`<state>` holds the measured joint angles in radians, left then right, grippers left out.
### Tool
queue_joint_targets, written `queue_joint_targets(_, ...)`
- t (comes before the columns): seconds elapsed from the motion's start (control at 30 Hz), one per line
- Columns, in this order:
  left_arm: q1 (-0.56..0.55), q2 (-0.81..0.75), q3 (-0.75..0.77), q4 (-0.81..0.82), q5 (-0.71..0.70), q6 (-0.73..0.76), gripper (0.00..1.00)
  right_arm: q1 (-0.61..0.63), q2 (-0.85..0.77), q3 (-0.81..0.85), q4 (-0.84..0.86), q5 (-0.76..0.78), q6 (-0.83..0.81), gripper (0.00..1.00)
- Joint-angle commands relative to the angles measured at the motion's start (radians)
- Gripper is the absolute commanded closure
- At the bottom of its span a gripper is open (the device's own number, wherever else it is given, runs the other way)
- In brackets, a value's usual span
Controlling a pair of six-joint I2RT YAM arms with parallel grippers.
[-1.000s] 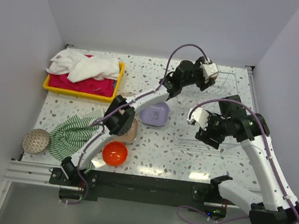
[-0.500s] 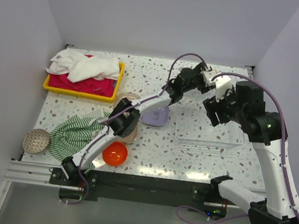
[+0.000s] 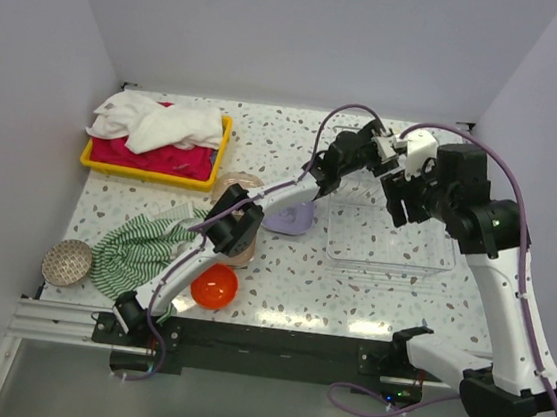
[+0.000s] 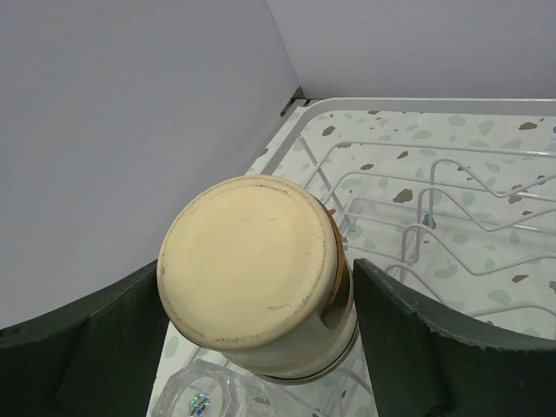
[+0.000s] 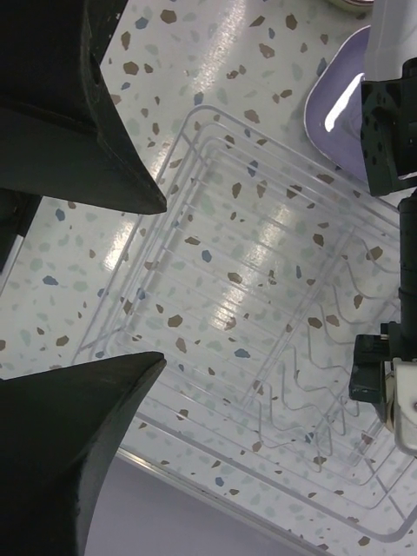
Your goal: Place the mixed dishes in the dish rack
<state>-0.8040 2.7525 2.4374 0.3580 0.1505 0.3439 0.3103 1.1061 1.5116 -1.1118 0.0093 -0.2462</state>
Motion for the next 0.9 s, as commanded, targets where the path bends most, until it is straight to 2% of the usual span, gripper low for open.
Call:
queue_joint_targets(0.0, -0.004, 0.010, 0.037, 0.059, 0.018, -0.012, 1.00, -0.014, -0.005, 0.007, 0.040, 0.008, 0.025, 0.31)
queue_joint_targets(0.33, -0.004, 0.007, 0.023, -0.005, 0.064, -0.069, 1.00, -0.039, 0.001, -0.024, 0.061, -0.008, 0.056, 0.31)
queue_joint_targets(0.57, -0.006, 0.010, 0.025, -0.097, 0.083, -0.049, 1.00, -0.056, -0.005, -0.031, 0.096, -0.037, 0.085, 0.31)
queue_joint_targets(0.77, -0.008, 0.024, 0.022, -0.041, -0.066, -0.028, 1.00, -0.096, -0.012, -0.010, 0.115, -0.035, 0.104, 0.31)
queue_joint_targets(0.83, -0.008, 0.030, 0.025, -0.013, -0.077, -0.022, 1.00, -0.100, -0.005, -0.004, 0.109, -0.035, 0.104, 0.31)
queue_joint_targets(0.87, -0.009, 0.033, 0.025, -0.013, -0.065, -0.016, 0.96, -0.102, -0.003, -0.005, 0.110, -0.037, 0.105, 0.31)
